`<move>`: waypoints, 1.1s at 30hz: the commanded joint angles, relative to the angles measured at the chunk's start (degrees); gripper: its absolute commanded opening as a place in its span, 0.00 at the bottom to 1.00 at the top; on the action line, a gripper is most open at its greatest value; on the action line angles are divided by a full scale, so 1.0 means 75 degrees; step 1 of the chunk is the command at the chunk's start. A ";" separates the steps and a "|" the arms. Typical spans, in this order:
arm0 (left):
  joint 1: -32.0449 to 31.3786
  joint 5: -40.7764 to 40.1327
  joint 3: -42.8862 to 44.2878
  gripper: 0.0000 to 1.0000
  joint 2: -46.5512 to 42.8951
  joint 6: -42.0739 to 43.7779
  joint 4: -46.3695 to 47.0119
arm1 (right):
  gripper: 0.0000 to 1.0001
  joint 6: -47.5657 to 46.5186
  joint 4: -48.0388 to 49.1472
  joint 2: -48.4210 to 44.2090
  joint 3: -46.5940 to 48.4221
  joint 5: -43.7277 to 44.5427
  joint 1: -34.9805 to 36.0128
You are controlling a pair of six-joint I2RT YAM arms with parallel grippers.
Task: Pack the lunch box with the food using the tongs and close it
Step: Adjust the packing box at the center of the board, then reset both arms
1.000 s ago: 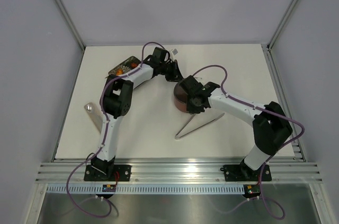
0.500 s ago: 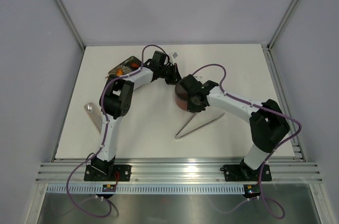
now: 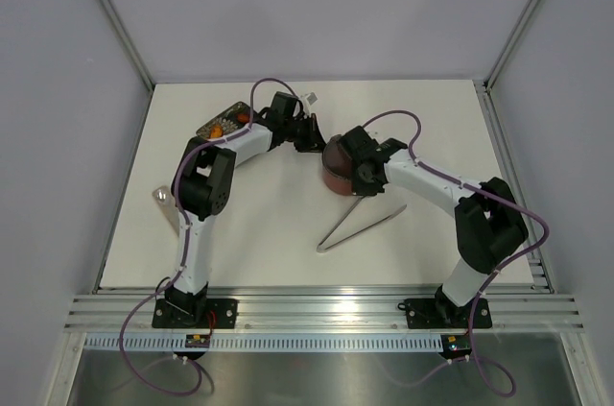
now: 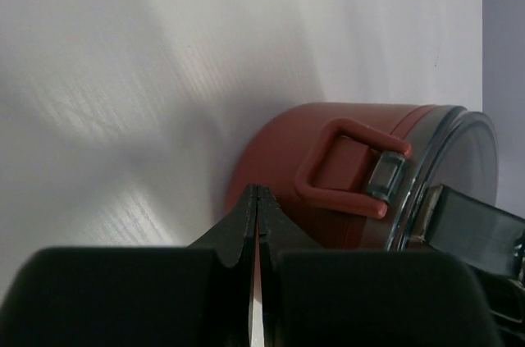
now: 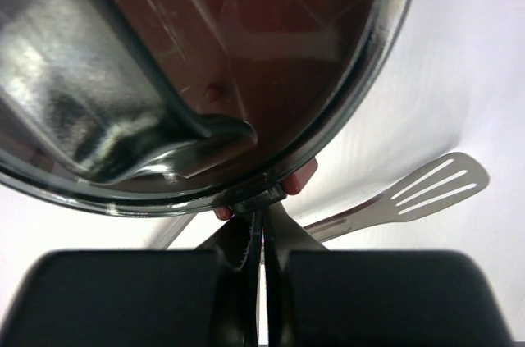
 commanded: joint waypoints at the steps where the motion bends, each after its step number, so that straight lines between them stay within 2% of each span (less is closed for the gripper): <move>1: -0.0277 0.0661 -0.0252 0.00 -0.0521 0.0048 -0.0250 | 0.01 -0.0277 0.1040 -0.0050 0.0163 0.0512 -0.0280; 18: -0.0207 0.0251 -0.0627 0.00 -0.0638 0.0399 -0.0579 | 0.02 -0.0488 0.0936 -0.0472 -0.0083 0.0512 -0.0796; 25: -0.0160 -0.0461 -0.0628 0.00 -0.1246 0.0692 -0.1105 | 0.08 -0.0336 0.0268 -0.1221 -0.0212 0.0851 -0.0890; 28: -0.0148 -0.0954 -0.0639 0.00 -0.1563 0.0903 -0.1480 | 0.17 -0.0137 -0.0084 -0.1748 -0.0329 0.1191 -0.1030; 29: -0.0137 -0.1107 -0.0674 0.00 -0.1773 0.0984 -0.1562 | 0.25 -0.0090 -0.0282 -0.1831 -0.0353 0.1342 -0.1100; 31: -0.0137 -0.1611 -0.0733 0.00 -0.2008 0.1032 -0.1855 | 0.34 0.0097 -0.0435 -0.1995 -0.0411 0.1484 -0.1346; 33: -0.0078 -0.2090 -0.0919 0.00 -0.2406 0.1044 -0.2066 | 0.53 0.0215 -0.0658 -0.2182 -0.0446 0.1695 -0.1638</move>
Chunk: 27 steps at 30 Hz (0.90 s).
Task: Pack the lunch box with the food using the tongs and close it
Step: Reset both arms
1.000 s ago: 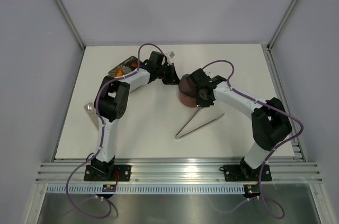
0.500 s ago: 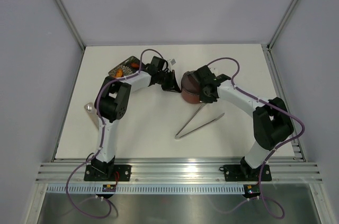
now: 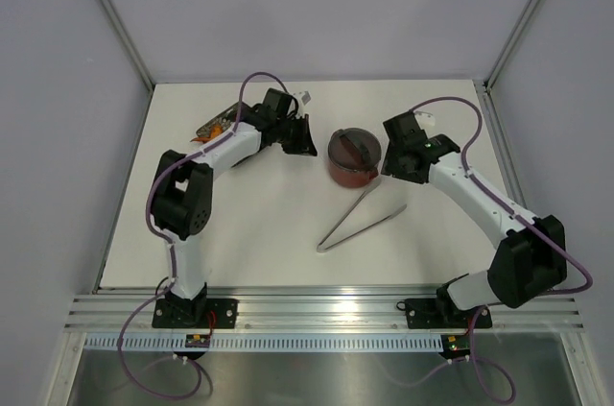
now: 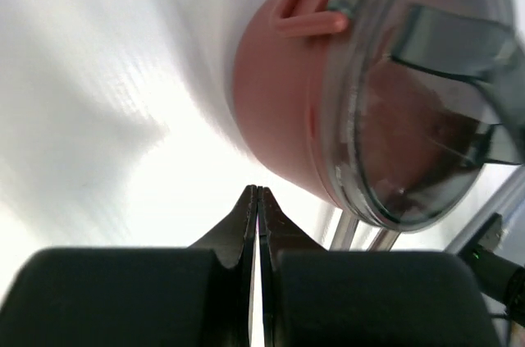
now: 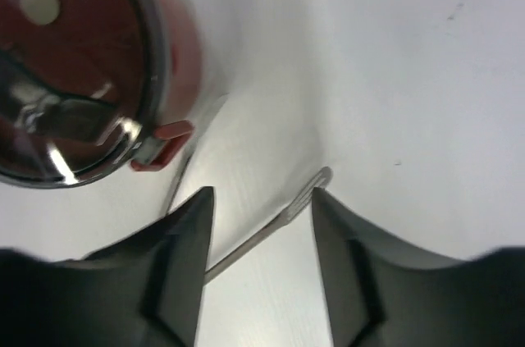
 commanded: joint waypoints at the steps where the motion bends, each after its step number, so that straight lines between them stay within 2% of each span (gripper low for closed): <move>1: 0.0091 -0.1101 -0.0296 0.00 -0.0970 0.0266 -0.0405 | 0.62 0.0448 -0.0565 -0.0434 -0.0085 0.0757 -0.0456; 2: 0.0149 -0.1242 -0.0390 0.00 -0.1308 0.0243 -0.0487 | 0.77 0.0507 -0.0682 -0.0481 -0.0085 0.0850 -0.0562; 4: 0.0185 -0.1629 -0.0695 0.00 -0.1673 0.0184 -0.0593 | 0.88 0.0787 -0.0811 -0.0598 -0.0062 0.0944 -0.0866; 6: 0.0232 -0.1933 -0.0975 0.01 -0.2234 0.0172 -0.0722 | 0.96 0.0941 -0.0917 -0.0681 -0.0062 0.1015 -0.1077; 8: 0.0243 -0.2145 -0.1152 0.10 -0.2622 0.0090 -0.0874 | 0.99 0.1164 -0.0906 -0.0856 -0.0132 0.1050 -0.1347; 13: 0.0255 -0.2567 -0.1982 0.24 -0.4003 -0.0038 -0.0945 | 0.99 0.1468 -0.0906 -0.1243 -0.0249 0.1167 -0.1699; 17: 0.0243 -0.2766 -0.2300 0.41 -0.4837 -0.0121 -0.1155 | 0.99 0.1562 -0.0941 -0.1454 -0.0378 0.1646 -0.1734; 19: 0.0255 -0.2954 -0.2464 0.55 -0.5386 -0.0144 -0.1203 | 0.99 0.1551 -0.0953 -0.1571 -0.0401 0.1776 -0.1746; 22: 0.0244 -0.3176 -0.2781 0.64 -0.5927 -0.0179 -0.1238 | 0.99 0.1492 -0.0894 -0.1723 -0.0472 0.2010 -0.1735; 27: 0.0243 -0.3353 -0.3074 0.67 -0.6724 -0.0180 -0.1367 | 0.99 0.1469 -0.0801 -0.1923 -0.0636 0.2105 -0.1746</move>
